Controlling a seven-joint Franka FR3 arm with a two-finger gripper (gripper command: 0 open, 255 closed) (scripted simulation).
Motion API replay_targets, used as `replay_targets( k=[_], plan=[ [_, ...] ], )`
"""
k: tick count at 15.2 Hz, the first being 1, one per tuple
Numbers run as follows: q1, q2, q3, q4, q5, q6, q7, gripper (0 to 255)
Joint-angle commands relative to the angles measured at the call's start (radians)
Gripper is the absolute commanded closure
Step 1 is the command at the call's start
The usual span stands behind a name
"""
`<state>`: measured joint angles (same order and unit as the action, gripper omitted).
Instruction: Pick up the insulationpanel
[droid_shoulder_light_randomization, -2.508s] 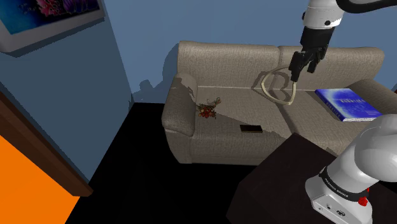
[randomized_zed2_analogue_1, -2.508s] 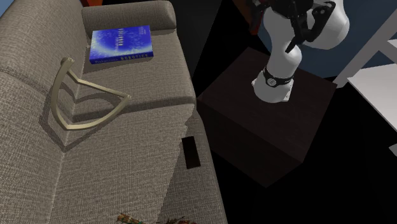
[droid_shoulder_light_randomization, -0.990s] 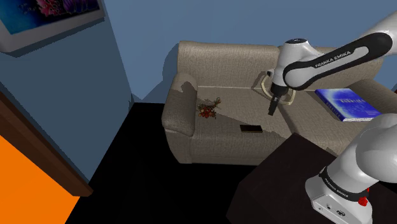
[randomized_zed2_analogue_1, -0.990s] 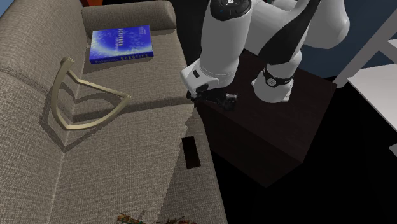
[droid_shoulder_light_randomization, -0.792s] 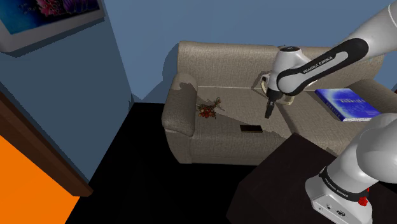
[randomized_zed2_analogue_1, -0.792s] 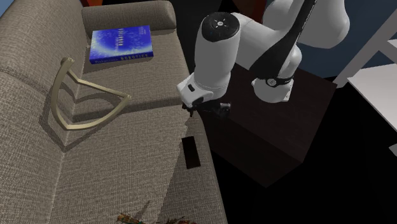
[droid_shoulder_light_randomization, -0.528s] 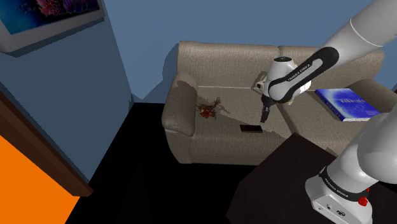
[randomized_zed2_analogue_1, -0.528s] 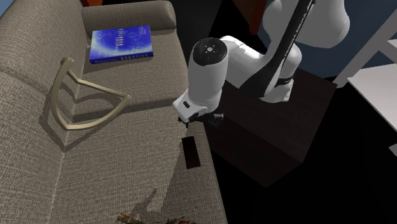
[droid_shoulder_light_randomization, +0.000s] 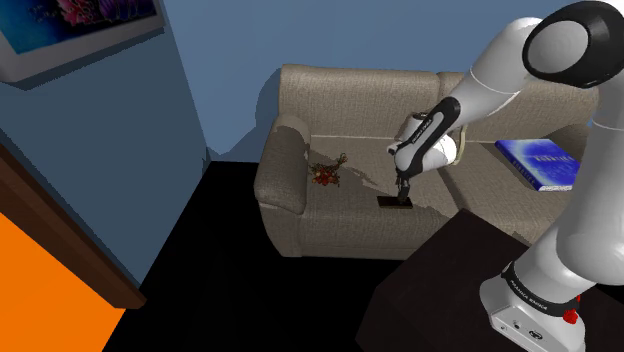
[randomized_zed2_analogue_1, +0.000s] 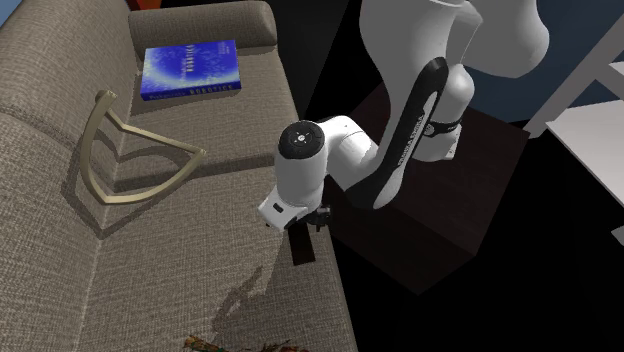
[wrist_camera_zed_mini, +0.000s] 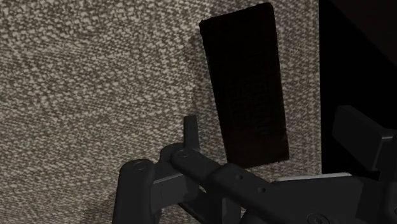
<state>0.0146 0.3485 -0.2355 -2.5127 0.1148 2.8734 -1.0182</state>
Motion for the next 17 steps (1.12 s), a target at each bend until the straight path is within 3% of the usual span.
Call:
replay_targets(
  k=[1, 9, 10, 17],
  plan=[
    [-0.034, 0.06, 0.039, 0.018, 0.028, 0.044, -0.043, 0],
    [-0.078, 0.165, 0.09, 0.052, 0.056, 0.118, -0.062, 0],
    [-0.078, 0.165, 0.09, 0.052, 0.055, 0.118, -0.063, 255],
    [-0.078, 0.167, 0.09, 0.053, 0.056, 0.119, -0.063, 255]
  ],
)
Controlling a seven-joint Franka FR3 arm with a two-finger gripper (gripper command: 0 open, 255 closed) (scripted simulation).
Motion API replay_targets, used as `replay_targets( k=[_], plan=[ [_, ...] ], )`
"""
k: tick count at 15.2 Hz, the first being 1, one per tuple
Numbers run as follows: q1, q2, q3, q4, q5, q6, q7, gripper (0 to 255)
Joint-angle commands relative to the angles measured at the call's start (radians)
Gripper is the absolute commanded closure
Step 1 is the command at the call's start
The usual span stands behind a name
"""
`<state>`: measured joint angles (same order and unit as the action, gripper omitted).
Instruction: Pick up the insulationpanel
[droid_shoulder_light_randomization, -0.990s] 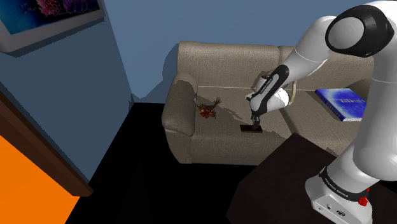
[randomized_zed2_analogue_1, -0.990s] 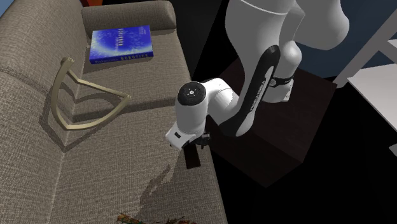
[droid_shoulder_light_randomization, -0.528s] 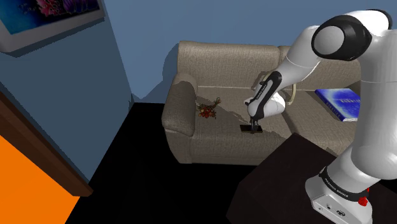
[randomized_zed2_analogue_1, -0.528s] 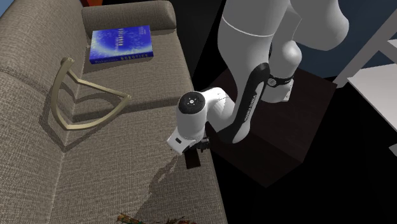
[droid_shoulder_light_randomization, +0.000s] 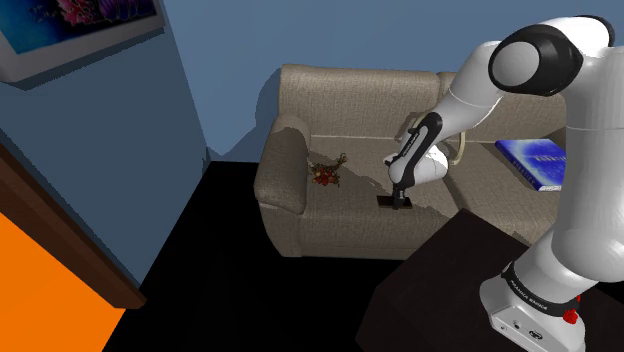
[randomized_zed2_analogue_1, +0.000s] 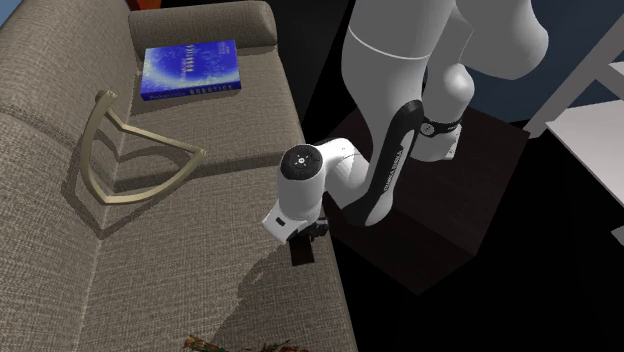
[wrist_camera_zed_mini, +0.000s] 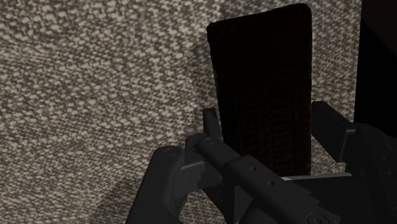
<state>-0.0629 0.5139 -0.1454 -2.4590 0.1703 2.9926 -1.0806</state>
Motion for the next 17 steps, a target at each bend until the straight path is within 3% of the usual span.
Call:
replay_targets(
  k=[1, 17],
  plan=[
    [0.0, 0.0, 0.0, -0.002, 0.0, -0.001, 0.0, 255],
    [0.096, -0.239, -0.118, -0.065, -0.091, -0.179, 0.063, 255]
  ],
)
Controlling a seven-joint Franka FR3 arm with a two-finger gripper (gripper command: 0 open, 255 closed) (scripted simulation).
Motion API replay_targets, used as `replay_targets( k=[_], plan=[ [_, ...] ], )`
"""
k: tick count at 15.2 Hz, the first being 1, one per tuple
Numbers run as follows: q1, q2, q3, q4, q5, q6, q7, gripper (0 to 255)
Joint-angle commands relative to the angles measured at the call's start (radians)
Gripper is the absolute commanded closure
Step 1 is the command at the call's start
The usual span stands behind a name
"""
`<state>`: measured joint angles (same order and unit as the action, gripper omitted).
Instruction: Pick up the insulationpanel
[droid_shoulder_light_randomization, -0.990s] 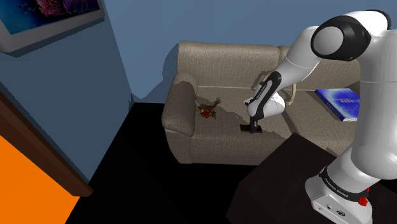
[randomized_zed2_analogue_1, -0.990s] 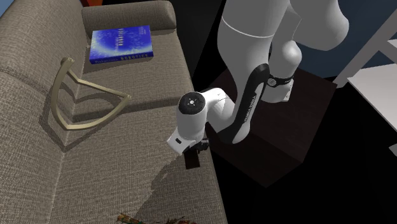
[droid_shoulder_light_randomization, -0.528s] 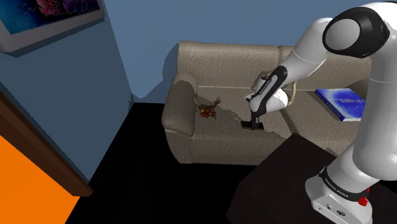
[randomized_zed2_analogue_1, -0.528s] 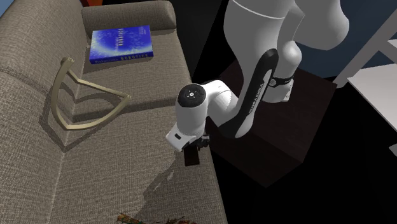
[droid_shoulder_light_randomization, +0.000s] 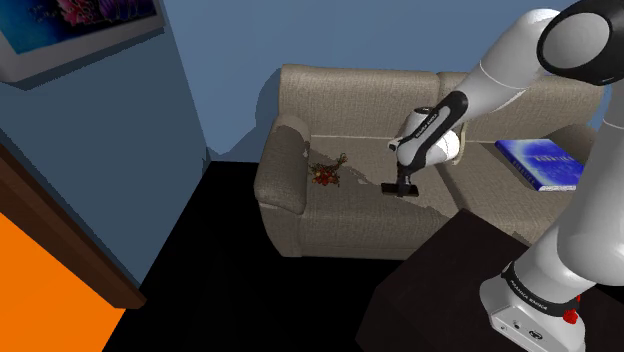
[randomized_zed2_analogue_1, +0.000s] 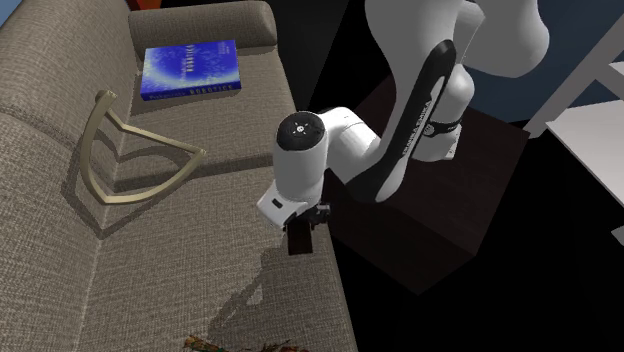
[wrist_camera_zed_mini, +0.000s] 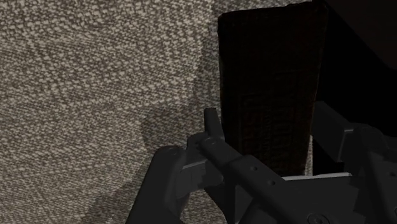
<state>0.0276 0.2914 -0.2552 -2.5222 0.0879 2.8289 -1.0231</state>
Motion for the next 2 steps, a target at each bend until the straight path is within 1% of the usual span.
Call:
replay_targets(
  k=[1, 2],
  plan=[
    [0.006, -0.018, -0.009, -0.002, -0.011, -0.017, 0.007, 255],
    [0.006, -0.018, -0.009, -0.002, -0.011, -0.017, 0.007, 255]
  ],
)
